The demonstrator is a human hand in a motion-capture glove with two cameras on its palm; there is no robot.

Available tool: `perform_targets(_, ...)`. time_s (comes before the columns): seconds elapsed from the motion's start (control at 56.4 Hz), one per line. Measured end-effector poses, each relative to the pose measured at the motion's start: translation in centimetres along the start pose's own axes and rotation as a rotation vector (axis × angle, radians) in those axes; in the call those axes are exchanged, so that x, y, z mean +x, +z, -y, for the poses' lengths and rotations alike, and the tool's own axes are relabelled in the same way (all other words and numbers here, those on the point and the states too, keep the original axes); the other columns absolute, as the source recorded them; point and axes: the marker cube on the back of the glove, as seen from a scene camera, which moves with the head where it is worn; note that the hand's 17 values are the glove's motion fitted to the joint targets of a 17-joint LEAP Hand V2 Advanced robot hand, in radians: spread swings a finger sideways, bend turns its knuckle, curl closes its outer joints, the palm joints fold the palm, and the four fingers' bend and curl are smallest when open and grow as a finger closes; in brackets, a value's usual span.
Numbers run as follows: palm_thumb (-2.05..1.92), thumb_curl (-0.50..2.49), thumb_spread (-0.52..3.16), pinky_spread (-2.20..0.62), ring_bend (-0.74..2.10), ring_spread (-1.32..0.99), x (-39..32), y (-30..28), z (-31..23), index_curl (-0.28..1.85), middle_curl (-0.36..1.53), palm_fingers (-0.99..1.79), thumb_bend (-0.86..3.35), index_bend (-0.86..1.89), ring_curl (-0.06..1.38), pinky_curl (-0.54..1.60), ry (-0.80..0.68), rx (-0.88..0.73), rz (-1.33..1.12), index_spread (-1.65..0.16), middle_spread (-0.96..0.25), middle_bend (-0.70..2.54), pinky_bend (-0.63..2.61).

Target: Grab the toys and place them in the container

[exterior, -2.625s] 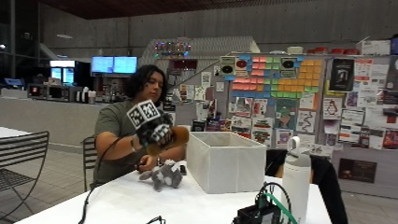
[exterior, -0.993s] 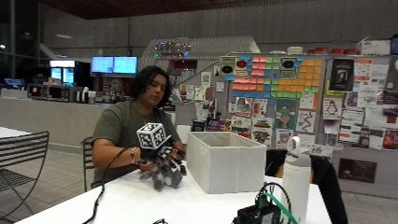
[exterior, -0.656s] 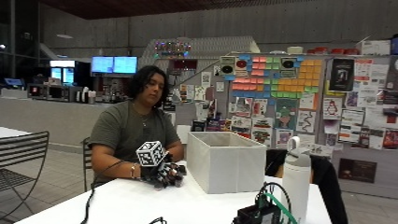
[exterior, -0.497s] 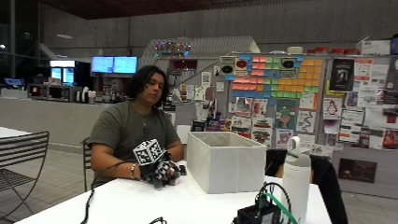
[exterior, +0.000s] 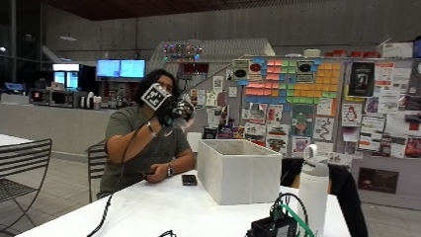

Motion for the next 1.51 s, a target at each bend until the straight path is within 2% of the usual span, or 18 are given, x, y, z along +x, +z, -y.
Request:
perform_targets(0.089,0.31,0.29,1.52,-0.40,1.42,-0.30,-0.9,0.6,5.6,0.20,0.74,1.21,0.16,0.22,0.50,0.47,0.079,-0.040,0.131,-0.35,-0.34,0.99,1.12)
perform_targets(0.195,0.35,0.33,1.44,-0.41,1.41,-0.30,-0.5,4.7,9.7,0.24,0.75,1.23,0.14,0.28,0.49,0.47,-0.144,-0.147,-0.078,-0.35,-0.32,1.01,1.09)
perform_targets(0.284,0.37,0.35,1.39,-0.41,1.41,-0.30,-3.4,8.1,12.3,0.27,0.75,1.23,0.13,0.31,0.49,0.47,-0.108,-0.220,0.077,-0.35,-0.31,1.03,1.08)
perform_targets(0.39,0.39,0.37,1.35,-0.41,1.42,-0.29,-4.0,12.5,13.9,0.30,0.75,1.22,0.11,0.32,0.49,0.48,-0.083,-0.298,0.164,-0.35,-0.30,1.04,1.09)
perform_targets(0.479,0.41,0.39,1.31,-0.41,1.43,-0.29,-3.4,15.6,13.7,0.31,0.75,1.20,0.09,0.30,0.49,0.49,-0.162,-0.338,0.153,-0.35,-0.30,1.04,1.09)
perform_targets(0.567,0.41,0.40,1.28,-0.41,1.42,-0.28,-1.4,17.9,13.8,0.33,0.75,1.19,0.07,0.29,0.49,0.49,-0.063,-0.353,0.084,-0.36,-0.29,1.04,1.09)
perform_targets(0.603,0.41,0.40,1.28,-0.41,1.41,-0.28,-2.0,18.4,13.6,0.34,0.74,1.17,0.06,0.28,0.48,0.49,-0.063,-0.375,0.151,-0.36,-0.29,1.03,1.10)
perform_targets(0.692,0.37,0.39,1.28,-0.42,1.33,-0.29,-2.4,20.2,12.3,0.33,0.70,1.03,0.02,0.21,0.45,0.48,-0.084,-0.504,0.220,-0.38,-0.30,0.90,1.10)
perform_targets(0.727,0.26,0.36,1.25,-0.42,1.25,-0.30,-2.0,20.6,11.8,0.32,0.66,0.75,-0.05,0.13,0.44,0.50,-0.067,-0.559,0.239,-0.39,-0.31,0.77,1.14)
perform_targets(0.78,0.04,0.32,1.16,-0.33,1.18,-0.29,-1.6,20.6,11.3,0.35,0.63,0.12,-0.12,0.13,0.45,0.52,-0.033,-0.608,0.284,-0.40,-0.28,0.63,1.06)
perform_targets(0.816,-0.01,0.31,1.13,-0.28,1.13,-0.29,-1.5,20.4,10.8,0.34,0.61,0.07,-0.10,0.14,0.43,0.51,-0.020,-0.622,0.300,-0.40,-0.26,0.62,1.04)
perform_targets(0.833,-0.05,0.31,1.11,-0.24,1.02,-0.28,-1.5,20.2,10.6,0.33,0.59,-0.08,-0.10,0.15,0.38,0.48,-0.016,-0.627,0.301,-0.40,-0.24,0.58,1.00)
perform_targets(0.993,-0.11,0.28,1.01,-0.11,0.84,-0.26,-1.0,15.4,6.1,0.32,0.52,-0.04,-0.09,0.18,0.26,0.37,-0.013,-0.664,0.226,-0.41,-0.18,0.50,0.91)
perform_targets(1.064,-0.11,0.27,1.00,-0.07,0.84,-0.25,1.3,12.6,2.9,0.32,0.51,-0.01,-0.09,0.16,0.25,0.36,-0.043,-0.676,0.063,-0.41,-0.16,0.49,0.90)
perform_targets(1.135,-0.11,0.26,1.00,-0.05,0.86,-0.24,0.5,9.8,0.1,0.31,0.49,0.03,-0.08,0.17,0.25,0.35,-0.026,-0.697,0.183,-0.41,-0.15,0.48,0.89)
perform_targets(1.312,-0.10,0.24,1.02,-0.02,0.90,-0.24,1.0,5.4,-8.1,0.32,0.48,0.10,-0.08,0.17,0.26,0.33,-0.072,-0.725,0.048,-0.42,-0.15,0.51,0.84)
perform_targets(1.383,-0.10,0.23,1.03,-0.02,0.91,-0.24,-0.6,4.1,-10.9,0.31,0.48,0.12,-0.08,0.16,0.26,0.32,0.048,-0.723,0.114,-0.41,-0.15,0.54,0.82)
perform_targets(1.507,-0.10,0.22,1.04,-0.01,0.92,-0.24,-0.7,2.1,-14.6,0.31,0.49,0.14,-0.08,0.16,0.26,0.31,0.107,-0.714,0.151,-0.41,-0.16,0.58,0.79)
